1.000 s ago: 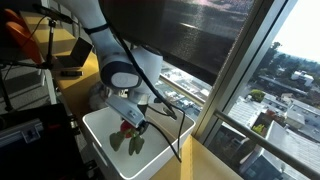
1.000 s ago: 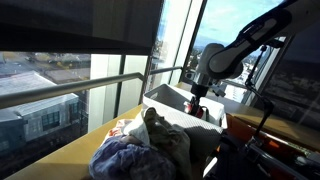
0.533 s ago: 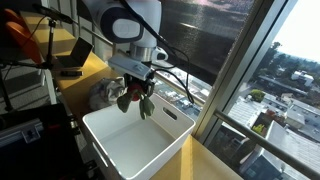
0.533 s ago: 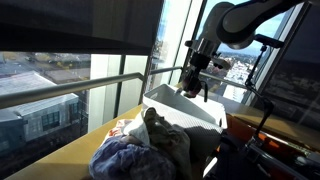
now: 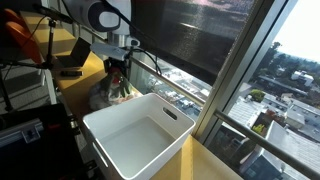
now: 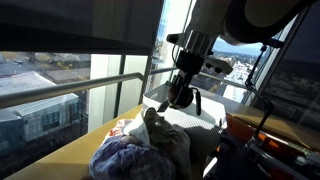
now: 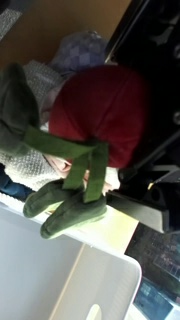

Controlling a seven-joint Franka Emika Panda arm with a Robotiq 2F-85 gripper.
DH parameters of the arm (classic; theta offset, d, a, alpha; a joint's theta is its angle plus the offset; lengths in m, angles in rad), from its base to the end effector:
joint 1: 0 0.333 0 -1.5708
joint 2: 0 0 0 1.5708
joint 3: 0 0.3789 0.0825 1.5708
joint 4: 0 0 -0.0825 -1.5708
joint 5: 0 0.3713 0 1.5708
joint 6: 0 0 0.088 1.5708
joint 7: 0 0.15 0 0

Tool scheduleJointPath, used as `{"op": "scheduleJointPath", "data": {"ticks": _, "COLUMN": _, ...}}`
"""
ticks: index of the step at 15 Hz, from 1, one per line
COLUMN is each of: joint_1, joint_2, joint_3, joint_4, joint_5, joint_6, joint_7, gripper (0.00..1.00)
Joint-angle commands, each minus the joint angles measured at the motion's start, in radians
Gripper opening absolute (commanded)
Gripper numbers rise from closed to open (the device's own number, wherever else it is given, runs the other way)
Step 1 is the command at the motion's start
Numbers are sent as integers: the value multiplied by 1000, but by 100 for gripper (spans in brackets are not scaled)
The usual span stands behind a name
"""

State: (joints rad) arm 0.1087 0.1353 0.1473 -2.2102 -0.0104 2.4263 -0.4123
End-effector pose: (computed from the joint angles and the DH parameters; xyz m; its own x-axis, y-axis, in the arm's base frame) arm 0.5380 0.1393 0.3549 0.7784 0.6226 0.0803 0.6231 -0.7819 0.0216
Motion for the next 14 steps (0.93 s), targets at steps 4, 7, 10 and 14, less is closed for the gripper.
{"op": "scheduleJointPath", "data": {"ticks": 4, "joint_1": 85, "joint_2": 192, "joint_3": 58, "joint_4": 218, "joint_5": -46, "joint_6": -77, "joint_7": 84, "gripper": 0}}
{"op": "scheduleJointPath", "data": {"ticks": 7, "joint_1": 112, "joint_2": 304, "joint_3": 70, "joint_4": 353, "joint_5": -46, "joint_6": -125, "joint_7": 101, "gripper": 0}}
{"op": "scheduleJointPath", "data": {"ticks": 10, "joint_1": 122, "joint_2": 435, "joint_3": 65, "joint_4": 508, "joint_5": -37, "joint_6": -188, "joint_7": 108, "gripper": 0}}
{"op": "scheduleJointPath", "data": {"ticks": 14, "joint_1": 107, "joint_2": 605, "joint_3": 48, "joint_4": 722, "joint_5": -20, "joint_6": -285, "joint_7": 121, "gripper": 0}}
